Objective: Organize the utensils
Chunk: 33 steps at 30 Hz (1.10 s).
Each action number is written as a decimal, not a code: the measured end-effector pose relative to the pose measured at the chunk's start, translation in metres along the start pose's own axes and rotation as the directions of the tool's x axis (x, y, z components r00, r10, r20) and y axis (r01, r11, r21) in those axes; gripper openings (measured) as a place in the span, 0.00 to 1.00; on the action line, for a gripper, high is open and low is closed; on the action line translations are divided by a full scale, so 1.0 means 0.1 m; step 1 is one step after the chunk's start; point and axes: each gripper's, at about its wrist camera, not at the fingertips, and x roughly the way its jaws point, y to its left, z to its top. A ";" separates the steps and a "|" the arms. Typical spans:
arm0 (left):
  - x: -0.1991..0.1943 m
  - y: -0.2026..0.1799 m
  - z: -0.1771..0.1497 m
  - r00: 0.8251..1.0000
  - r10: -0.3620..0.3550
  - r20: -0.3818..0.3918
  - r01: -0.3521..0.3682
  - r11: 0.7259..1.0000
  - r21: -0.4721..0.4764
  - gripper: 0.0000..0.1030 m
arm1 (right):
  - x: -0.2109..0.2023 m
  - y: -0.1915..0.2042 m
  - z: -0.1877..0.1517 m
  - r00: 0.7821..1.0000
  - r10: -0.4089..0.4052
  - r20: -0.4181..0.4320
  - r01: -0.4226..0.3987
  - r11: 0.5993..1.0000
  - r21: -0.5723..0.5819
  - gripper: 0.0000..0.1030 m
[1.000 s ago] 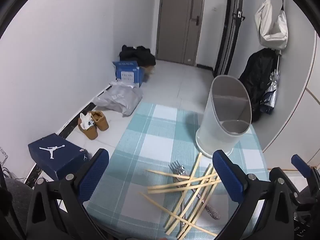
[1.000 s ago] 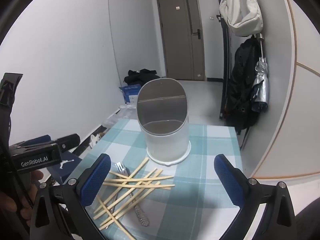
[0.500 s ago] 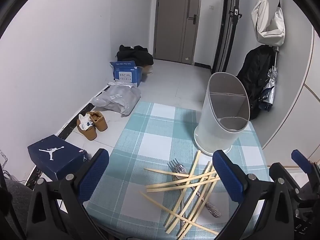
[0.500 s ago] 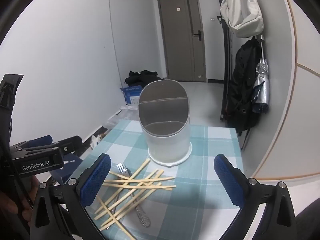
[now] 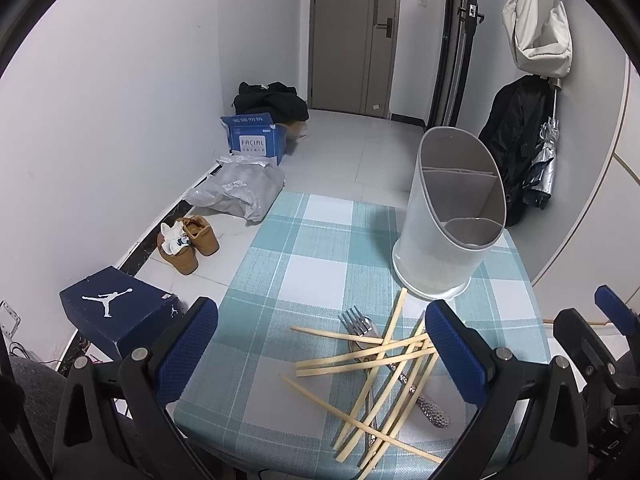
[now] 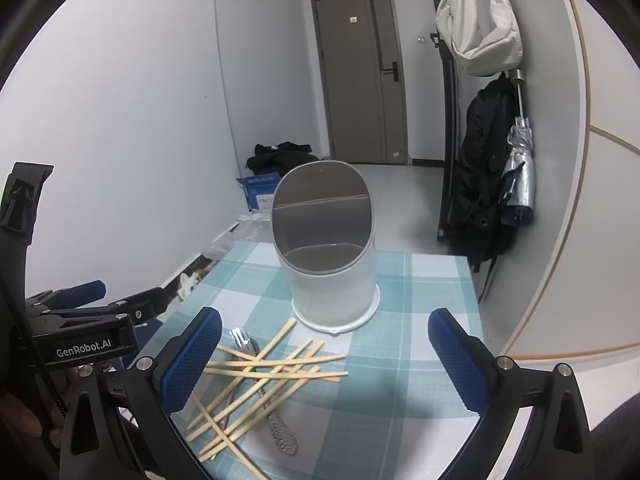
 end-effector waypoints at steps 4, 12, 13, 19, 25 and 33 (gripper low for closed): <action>0.01 0.00 0.00 1.000 0.000 -0.006 0.000 1.000 0.001 0.99 | 0.00 0.00 0.00 1.000 -0.001 0.002 0.000 1.000 0.001 1.00; 0.03 0.00 0.00 1.000 0.010 -0.008 -0.010 1.000 -0.007 0.99 | 0.01 -0.01 0.01 1.000 0.001 -0.004 -0.001 1.000 0.005 1.00; 0.04 0.01 0.00 1.000 0.008 -0.011 -0.008 1.000 -0.011 0.99 | 0.02 -0.01 0.01 1.000 0.001 -0.005 -0.001 1.000 0.005 1.00; 0.03 0.02 0.00 1.000 0.011 -0.008 -0.011 1.000 -0.014 0.99 | 0.00 -0.01 0.00 1.000 -0.003 0.009 0.003 1.000 0.005 1.00; 0.03 0.03 0.01 1.000 0.011 -0.006 -0.011 1.000 -0.026 0.99 | -0.01 0.00 -0.01 1.000 -0.005 0.013 0.005 1.000 -0.002 1.00; 0.03 0.03 0.00 1.000 0.011 -0.012 -0.011 1.000 -0.028 0.99 | 0.01 0.00 -0.01 1.000 -0.001 0.006 0.001 1.000 0.004 1.00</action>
